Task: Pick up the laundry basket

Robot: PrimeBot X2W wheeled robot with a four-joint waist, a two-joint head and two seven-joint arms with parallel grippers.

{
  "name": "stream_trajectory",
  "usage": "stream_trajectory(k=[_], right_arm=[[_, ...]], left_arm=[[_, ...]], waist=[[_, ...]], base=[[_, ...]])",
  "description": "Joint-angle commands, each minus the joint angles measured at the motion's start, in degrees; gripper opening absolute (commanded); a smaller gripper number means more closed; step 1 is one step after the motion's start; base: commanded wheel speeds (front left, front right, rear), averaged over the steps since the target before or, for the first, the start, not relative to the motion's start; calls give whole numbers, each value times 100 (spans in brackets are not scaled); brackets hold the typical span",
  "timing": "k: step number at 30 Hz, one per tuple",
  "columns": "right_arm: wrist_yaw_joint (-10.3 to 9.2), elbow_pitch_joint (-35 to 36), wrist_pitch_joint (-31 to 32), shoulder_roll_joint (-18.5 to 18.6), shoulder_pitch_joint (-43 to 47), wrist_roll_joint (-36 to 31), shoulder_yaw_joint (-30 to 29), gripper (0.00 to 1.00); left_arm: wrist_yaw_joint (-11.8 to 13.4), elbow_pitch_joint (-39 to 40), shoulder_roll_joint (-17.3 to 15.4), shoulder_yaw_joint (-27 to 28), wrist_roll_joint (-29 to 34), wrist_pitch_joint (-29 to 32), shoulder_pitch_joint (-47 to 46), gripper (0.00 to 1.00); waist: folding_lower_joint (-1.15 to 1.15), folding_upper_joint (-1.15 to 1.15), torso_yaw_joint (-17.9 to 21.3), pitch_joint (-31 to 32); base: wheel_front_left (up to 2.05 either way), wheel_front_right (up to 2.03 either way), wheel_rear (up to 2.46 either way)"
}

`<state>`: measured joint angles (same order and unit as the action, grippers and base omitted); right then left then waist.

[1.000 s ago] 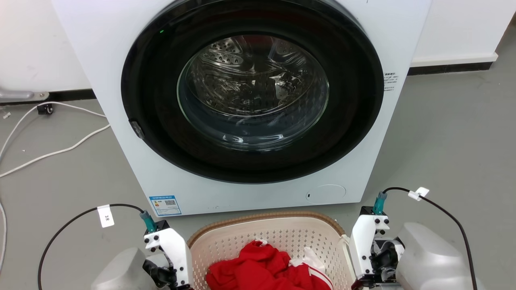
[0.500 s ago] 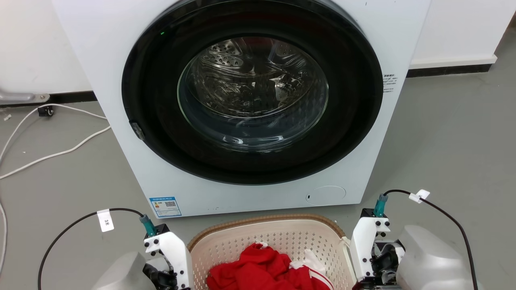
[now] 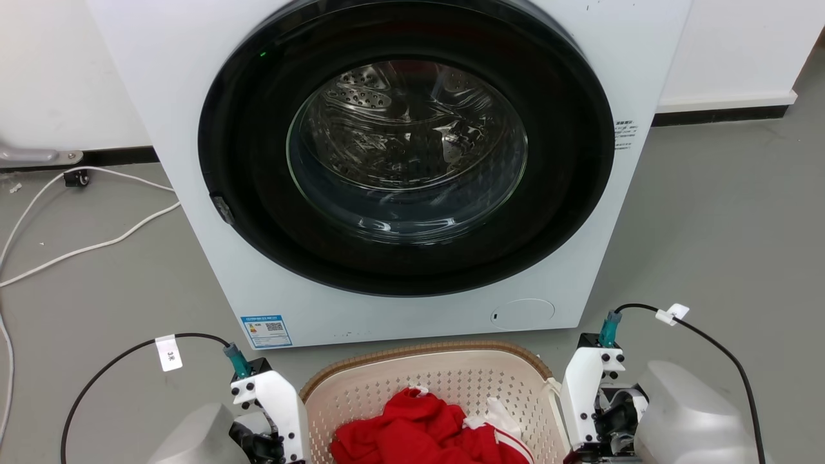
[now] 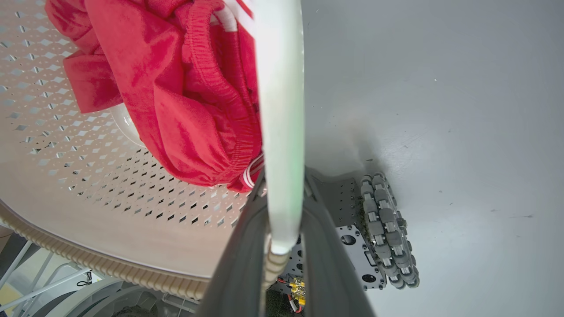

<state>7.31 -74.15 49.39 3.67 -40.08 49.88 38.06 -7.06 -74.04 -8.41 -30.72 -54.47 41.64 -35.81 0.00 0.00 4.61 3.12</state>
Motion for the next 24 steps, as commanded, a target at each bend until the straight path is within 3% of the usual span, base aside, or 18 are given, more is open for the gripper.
stream_trajectory(k=[1,24], right_arm=[[31,58,-24,-145,21,27,-41,0],[32,58,-61,-147,-70,140,66,0]], left_arm=[[-55,43,137,16,-58,-34,17,0],[-65,45,134,-24,-153,-122,-36,0]], waist=[[0,0,-1,-1],[0,0,1,-8]], base=[[0,0,0],[0,0,0]])
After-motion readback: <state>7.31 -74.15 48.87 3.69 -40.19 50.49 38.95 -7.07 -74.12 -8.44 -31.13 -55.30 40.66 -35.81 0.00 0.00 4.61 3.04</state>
